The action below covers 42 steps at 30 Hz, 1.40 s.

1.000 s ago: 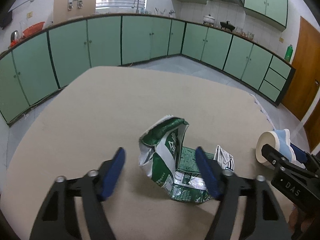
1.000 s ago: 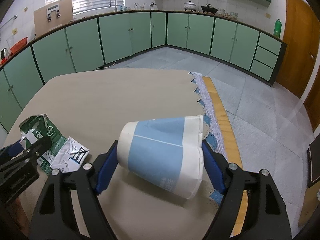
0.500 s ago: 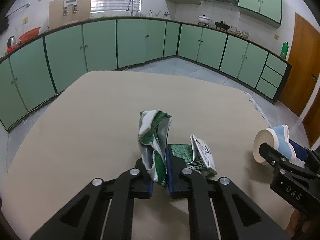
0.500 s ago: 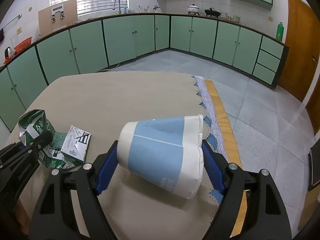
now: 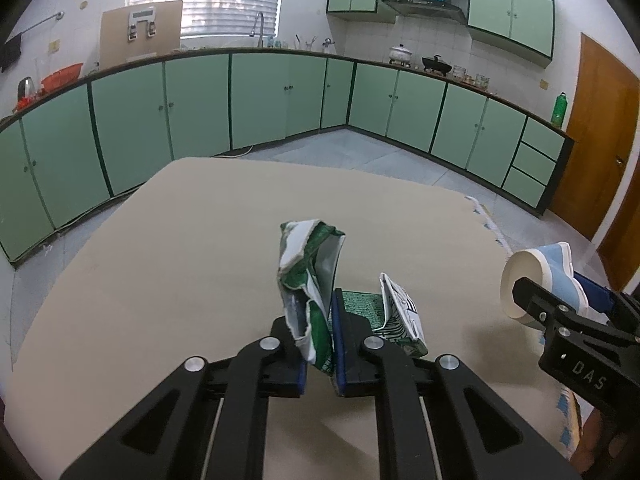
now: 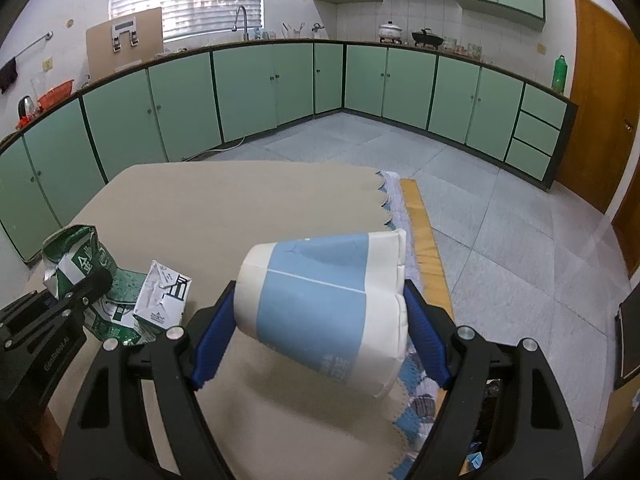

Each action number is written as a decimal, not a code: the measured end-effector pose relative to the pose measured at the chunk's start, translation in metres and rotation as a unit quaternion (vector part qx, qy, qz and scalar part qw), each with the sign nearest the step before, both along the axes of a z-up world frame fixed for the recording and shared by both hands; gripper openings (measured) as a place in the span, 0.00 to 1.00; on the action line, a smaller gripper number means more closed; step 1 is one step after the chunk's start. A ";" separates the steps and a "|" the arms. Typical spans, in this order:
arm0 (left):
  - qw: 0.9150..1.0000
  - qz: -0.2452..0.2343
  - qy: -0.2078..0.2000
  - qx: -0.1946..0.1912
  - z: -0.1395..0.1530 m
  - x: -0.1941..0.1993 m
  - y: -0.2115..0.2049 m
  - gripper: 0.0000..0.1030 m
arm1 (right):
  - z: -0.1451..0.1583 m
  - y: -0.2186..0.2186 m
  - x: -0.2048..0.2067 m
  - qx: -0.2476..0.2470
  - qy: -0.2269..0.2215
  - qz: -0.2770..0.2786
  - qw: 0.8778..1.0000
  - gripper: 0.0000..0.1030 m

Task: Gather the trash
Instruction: 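Lift the carton and cup and carry both tools over the bin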

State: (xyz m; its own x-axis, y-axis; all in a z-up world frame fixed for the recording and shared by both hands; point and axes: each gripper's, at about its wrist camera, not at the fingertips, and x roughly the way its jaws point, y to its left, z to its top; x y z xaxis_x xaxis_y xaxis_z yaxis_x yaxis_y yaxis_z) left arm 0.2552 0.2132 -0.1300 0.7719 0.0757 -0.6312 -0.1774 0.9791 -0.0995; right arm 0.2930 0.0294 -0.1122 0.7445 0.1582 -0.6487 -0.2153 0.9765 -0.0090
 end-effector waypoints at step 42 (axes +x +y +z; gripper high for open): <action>0.991 -0.120 -0.062 0.005 0.081 -0.102 -0.144 0.10 | 0.084 -0.156 -0.150 0.029 -0.076 -0.045 0.996 0.74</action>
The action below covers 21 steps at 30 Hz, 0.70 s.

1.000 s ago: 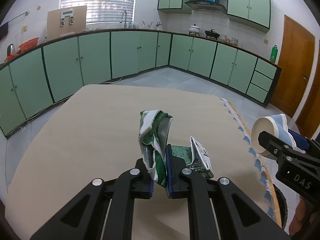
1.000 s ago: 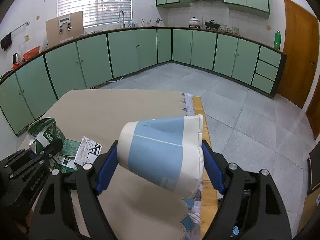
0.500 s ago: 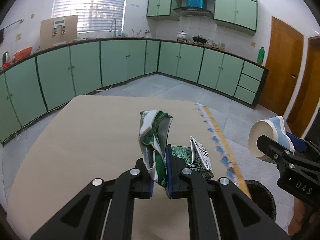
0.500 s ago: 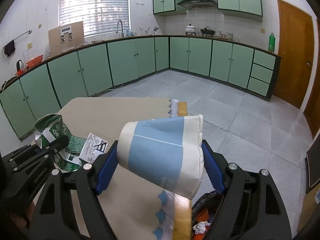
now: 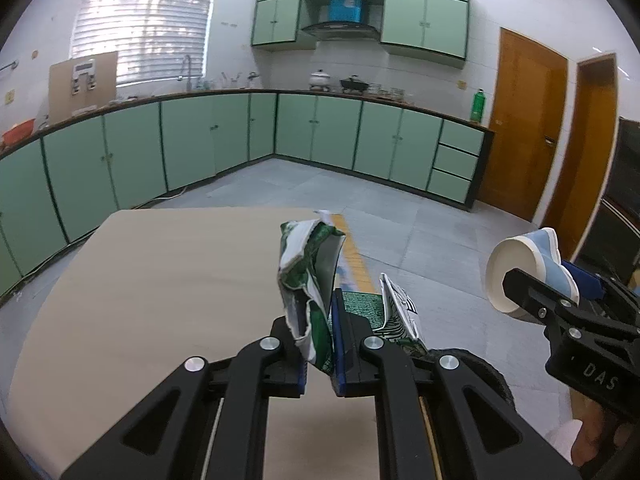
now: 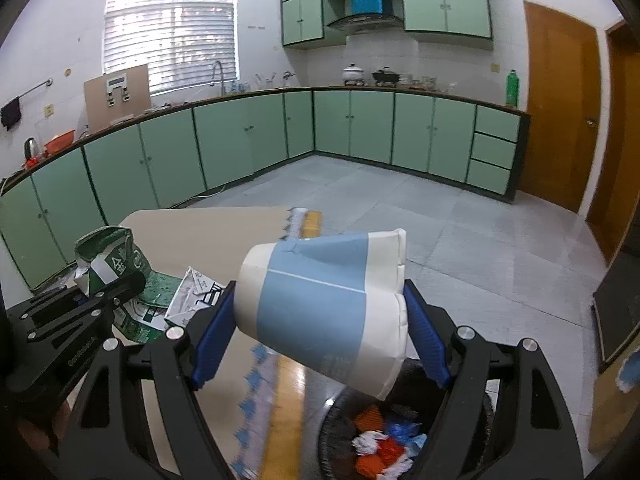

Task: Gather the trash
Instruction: 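Lift the carton and cup and carry both tools over the bin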

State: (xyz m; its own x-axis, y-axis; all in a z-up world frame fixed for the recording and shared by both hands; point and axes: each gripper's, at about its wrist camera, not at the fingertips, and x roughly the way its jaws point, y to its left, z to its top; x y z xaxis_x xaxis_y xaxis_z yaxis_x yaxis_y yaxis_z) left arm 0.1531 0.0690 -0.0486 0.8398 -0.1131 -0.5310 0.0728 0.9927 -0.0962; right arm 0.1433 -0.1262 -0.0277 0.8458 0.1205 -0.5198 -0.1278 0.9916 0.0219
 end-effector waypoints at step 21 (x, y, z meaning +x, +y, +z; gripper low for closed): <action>0.992 -0.125 0.016 0.016 -0.022 -0.023 -0.137 0.10 | -0.036 -0.132 -0.065 -0.019 0.019 -0.127 0.991 0.74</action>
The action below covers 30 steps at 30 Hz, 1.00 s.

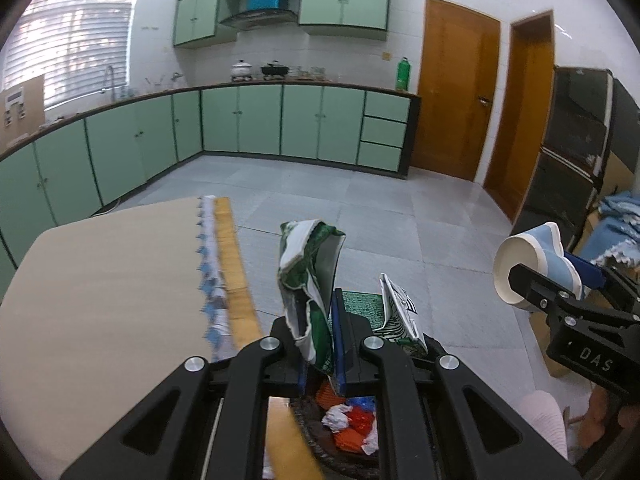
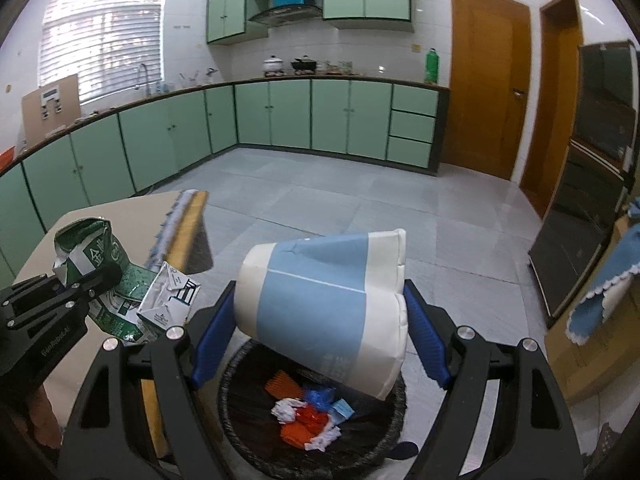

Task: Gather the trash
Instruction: 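Lift the carton and cup and carry both tools over the bin, then open both grippers over the bin to drop the carton and cup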

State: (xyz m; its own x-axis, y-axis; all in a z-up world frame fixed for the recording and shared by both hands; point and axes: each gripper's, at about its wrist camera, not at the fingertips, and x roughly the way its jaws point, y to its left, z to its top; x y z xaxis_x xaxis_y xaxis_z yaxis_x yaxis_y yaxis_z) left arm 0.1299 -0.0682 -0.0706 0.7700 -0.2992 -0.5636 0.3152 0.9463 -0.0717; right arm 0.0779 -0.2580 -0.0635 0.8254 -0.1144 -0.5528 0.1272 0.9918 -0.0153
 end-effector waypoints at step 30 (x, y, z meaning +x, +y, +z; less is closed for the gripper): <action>0.995 -0.029 0.080 0.047 -0.089 0.041 -0.078 0.10 | -0.093 -0.058 0.042 0.022 0.085 -0.028 0.996 0.76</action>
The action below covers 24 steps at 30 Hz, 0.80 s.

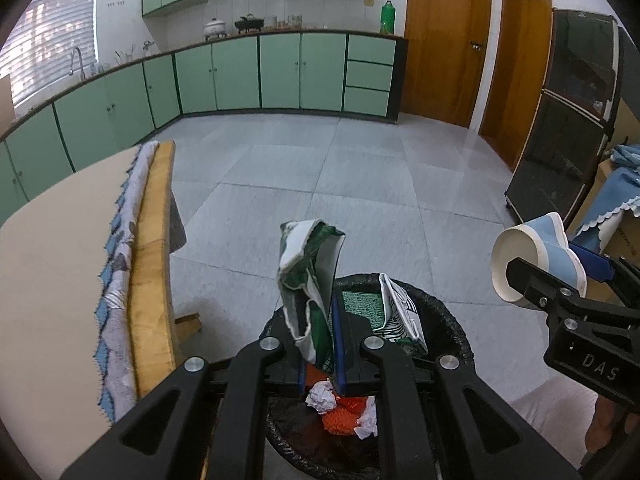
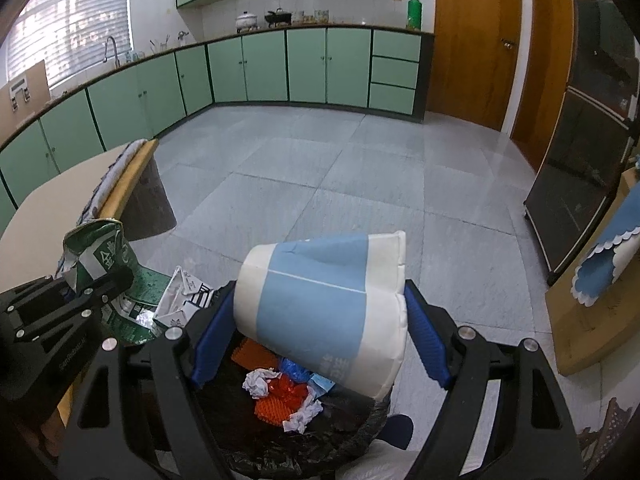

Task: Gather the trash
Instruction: 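Open both grippers over the bin to drop the carton and cup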

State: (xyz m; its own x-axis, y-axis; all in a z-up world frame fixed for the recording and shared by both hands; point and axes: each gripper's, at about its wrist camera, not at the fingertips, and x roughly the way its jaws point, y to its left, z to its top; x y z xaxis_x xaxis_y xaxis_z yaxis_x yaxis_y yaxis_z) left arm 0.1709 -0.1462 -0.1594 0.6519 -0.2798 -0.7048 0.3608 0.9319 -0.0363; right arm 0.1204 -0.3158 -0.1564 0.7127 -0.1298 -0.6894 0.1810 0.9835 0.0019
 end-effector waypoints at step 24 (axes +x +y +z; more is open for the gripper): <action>0.999 0.030 -0.018 -0.032 0.027 0.004 0.029 0.66 | 0.016 -0.003 0.008 -0.001 -0.015 -0.005 1.000 0.95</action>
State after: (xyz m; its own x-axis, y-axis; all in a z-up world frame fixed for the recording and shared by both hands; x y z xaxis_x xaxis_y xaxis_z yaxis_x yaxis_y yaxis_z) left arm 0.1748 -0.1174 -0.1320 0.6930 -0.2829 -0.6632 0.3064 0.9482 -0.0842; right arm 0.1288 -0.3188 -0.1407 0.7316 -0.1381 -0.6677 0.1907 0.9816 0.0060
